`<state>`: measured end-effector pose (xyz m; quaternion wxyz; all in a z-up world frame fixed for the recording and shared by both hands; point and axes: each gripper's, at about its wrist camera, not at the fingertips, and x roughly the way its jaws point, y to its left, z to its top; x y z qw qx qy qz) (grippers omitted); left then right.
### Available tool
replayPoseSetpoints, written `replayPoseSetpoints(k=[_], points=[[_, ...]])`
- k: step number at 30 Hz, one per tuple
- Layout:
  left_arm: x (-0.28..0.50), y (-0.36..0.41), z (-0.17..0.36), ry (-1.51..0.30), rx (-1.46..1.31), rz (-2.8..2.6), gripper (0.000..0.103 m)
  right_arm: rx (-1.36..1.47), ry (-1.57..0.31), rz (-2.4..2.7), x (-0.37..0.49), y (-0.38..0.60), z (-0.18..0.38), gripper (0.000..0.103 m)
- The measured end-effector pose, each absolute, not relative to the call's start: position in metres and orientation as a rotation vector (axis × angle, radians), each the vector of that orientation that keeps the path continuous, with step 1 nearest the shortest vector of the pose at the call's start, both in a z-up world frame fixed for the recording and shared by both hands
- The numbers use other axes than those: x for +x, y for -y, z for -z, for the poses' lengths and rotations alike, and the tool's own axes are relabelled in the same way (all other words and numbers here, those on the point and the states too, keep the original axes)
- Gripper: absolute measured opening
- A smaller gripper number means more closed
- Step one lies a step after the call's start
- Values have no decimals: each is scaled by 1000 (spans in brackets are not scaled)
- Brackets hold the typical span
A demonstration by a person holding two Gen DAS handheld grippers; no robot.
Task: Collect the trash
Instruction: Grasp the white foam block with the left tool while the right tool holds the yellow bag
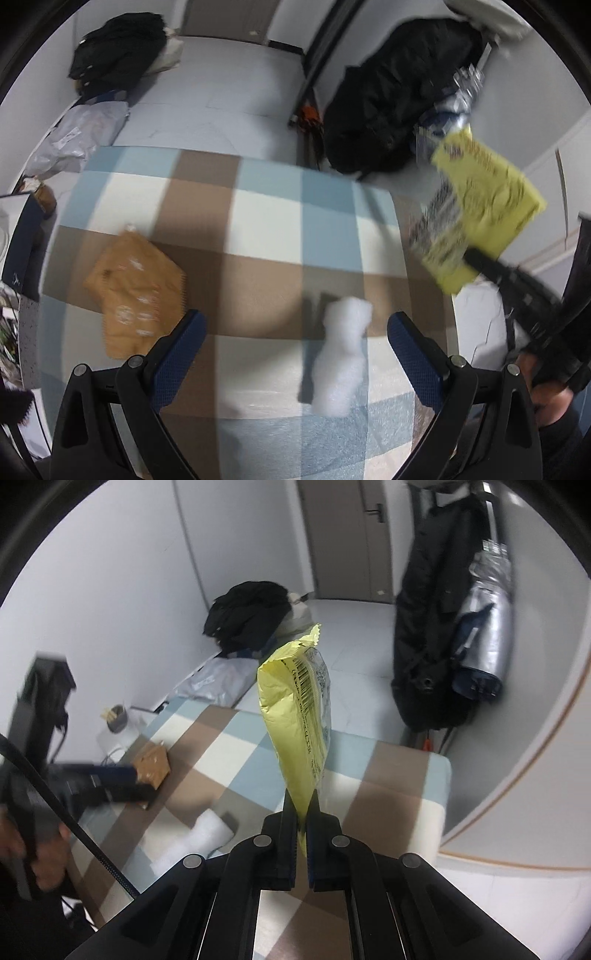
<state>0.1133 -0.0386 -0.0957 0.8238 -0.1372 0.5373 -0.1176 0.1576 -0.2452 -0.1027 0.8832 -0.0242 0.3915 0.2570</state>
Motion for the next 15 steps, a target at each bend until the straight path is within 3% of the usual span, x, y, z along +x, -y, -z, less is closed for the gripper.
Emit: replayPoseSetpoints(k=[5, 15], points=[[108, 66, 102, -1104, -98, 212, 97, -24, -794, -526, 156, 256, 96, 3], [101, 84, 114, -1113, 31, 251, 97, -2, -791, -502, 159, 271, 92, 3]])
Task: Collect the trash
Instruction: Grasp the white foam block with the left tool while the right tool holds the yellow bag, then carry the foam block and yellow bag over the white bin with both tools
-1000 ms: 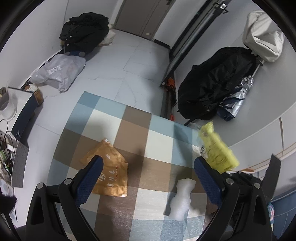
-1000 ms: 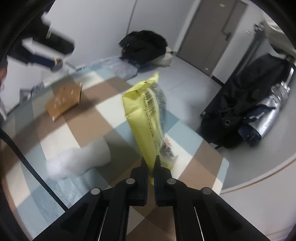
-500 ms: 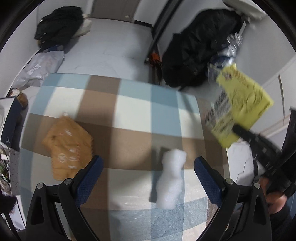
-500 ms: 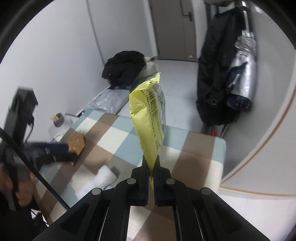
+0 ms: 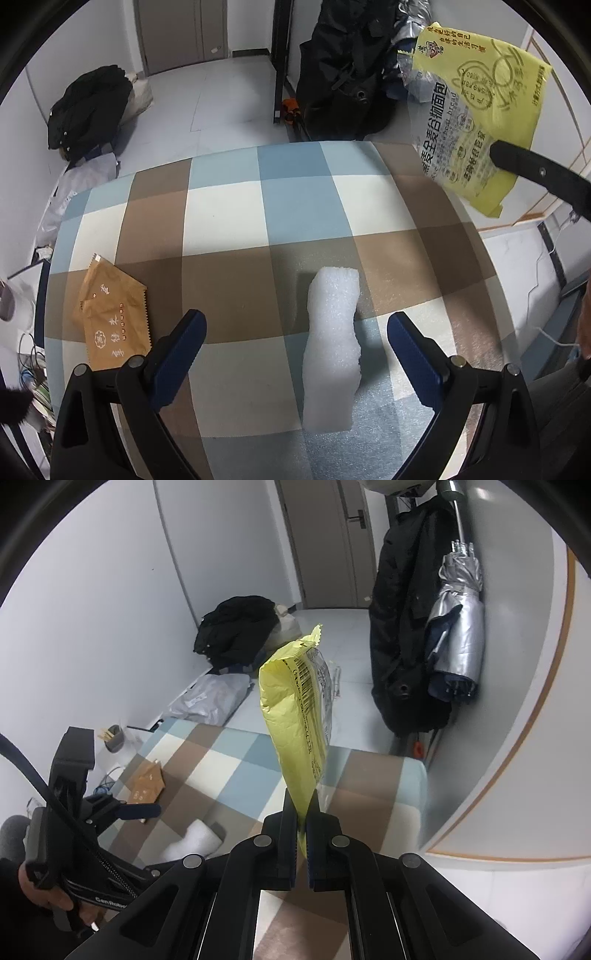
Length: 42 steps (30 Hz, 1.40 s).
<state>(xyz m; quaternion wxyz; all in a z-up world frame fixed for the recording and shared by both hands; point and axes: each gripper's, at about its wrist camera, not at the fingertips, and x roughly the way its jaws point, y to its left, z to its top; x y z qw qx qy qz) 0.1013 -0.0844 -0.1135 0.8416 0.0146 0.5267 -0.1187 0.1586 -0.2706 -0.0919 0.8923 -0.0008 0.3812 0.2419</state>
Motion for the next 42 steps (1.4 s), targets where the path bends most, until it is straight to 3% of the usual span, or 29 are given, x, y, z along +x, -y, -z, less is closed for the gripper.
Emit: replayPoseSetpoints(k=[4, 10, 14, 16, 18, 19, 33, 42], points=[[99, 85, 114, -1118, 33, 262, 95, 10, -818, -473, 163, 276, 96, 3], [97, 90, 119, -1134, 53, 285, 79, 17, -818, -464, 163, 279, 95, 3], [96, 90, 120, -1147, 47, 307, 58, 9, -813, -469, 162, 276, 94, 3], [95, 90, 120, -1149, 49, 321, 43, 9, -812, -471, 161, 275, 94, 3], [94, 92, 119, -1157, 44, 340, 21, 3, -813, -468, 162, 275, 94, 3], [93, 92, 119, -1162, 41, 346, 18, 3, -814, -468, 162, 275, 94, 3], [91, 66, 116, -1157, -130, 311, 18, 11, -788, -464, 146, 275, 83, 3], [70, 75, 83, -1080, -137, 363, 18, 34, -755, -436, 120, 285, 67, 3]])
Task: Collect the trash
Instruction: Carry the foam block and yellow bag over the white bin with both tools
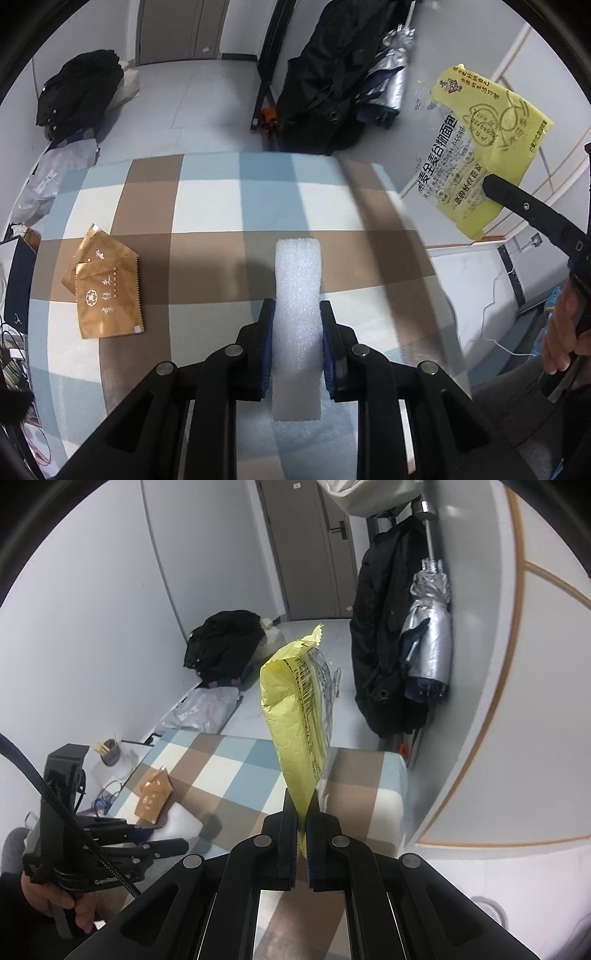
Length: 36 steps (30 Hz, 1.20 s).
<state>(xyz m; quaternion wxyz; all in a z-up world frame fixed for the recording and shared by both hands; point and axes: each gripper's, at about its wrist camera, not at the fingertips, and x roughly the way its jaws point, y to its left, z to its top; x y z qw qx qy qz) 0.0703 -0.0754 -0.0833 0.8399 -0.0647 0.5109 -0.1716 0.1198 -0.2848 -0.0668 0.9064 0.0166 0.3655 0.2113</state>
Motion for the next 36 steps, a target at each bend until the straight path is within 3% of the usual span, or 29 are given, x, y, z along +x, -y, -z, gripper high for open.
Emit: replayPoseSetpoints(k=[13, 24, 36], points=[[47, 126, 10, -943, -24, 439, 18, 111, -649, -394, 48, 329, 13, 3], [37, 197, -43, -854, 6, 578, 18, 187, -532, -256, 2, 429, -44, 3], [40, 295, -28, -899, 68, 735, 18, 277, -619, -84, -17, 518, -3, 3]])
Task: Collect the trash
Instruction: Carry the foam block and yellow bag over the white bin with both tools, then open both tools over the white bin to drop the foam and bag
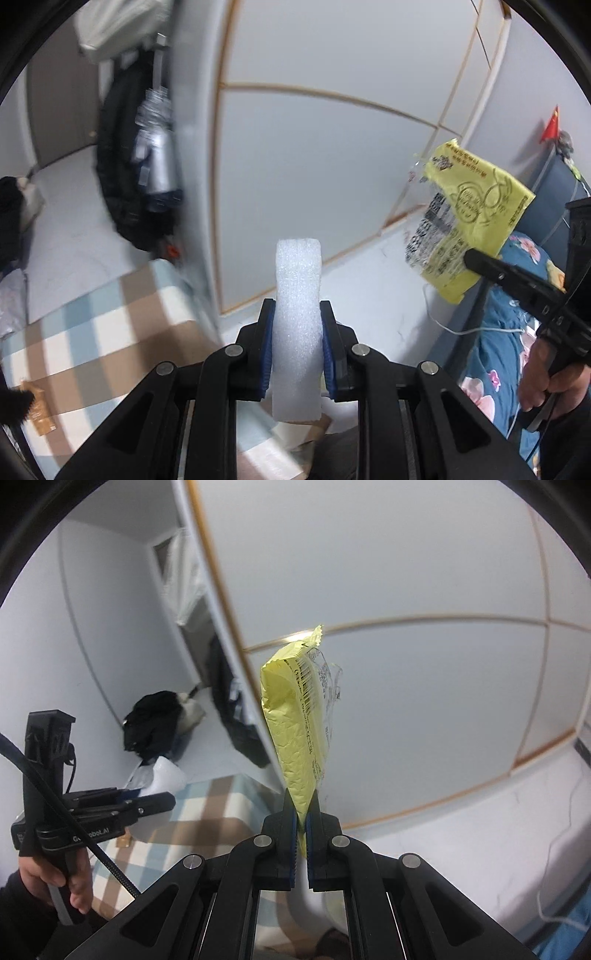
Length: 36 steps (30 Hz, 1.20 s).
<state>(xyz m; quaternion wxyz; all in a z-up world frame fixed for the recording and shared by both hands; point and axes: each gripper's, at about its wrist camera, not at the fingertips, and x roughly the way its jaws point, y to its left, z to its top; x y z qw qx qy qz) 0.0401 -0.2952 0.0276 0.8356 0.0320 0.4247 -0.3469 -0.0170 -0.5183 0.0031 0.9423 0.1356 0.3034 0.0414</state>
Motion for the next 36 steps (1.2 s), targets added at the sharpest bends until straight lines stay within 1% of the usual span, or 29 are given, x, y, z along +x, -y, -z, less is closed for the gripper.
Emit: replayPoseSetpoints(k=[5, 9, 12, 18, 24, 33, 36], points=[[47, 335, 1, -973, 87, 790, 18, 345, -678, -37, -20, 547, 39, 3], [59, 367, 37, -1057, 101, 799, 18, 412, -746, -1, -15, 567, 79, 3], [69, 379, 59, -1113, 74, 816, 18, 453, -791, 18, -11, 579, 111, 3], [85, 404, 111, -1236, 105, 824, 18, 528, -853, 27, -7, 608, 157, 3], [92, 429, 155, -1371, 158, 827, 18, 605, -932, 30, -1, 615, 215, 3], [106, 455, 214, -1584, 179, 798, 18, 697, -1028, 6, 21, 611, 277, 3], [108, 460, 226, -1626, 182, 777, 18, 731, -1054, 0, 28, 607, 297, 3]])
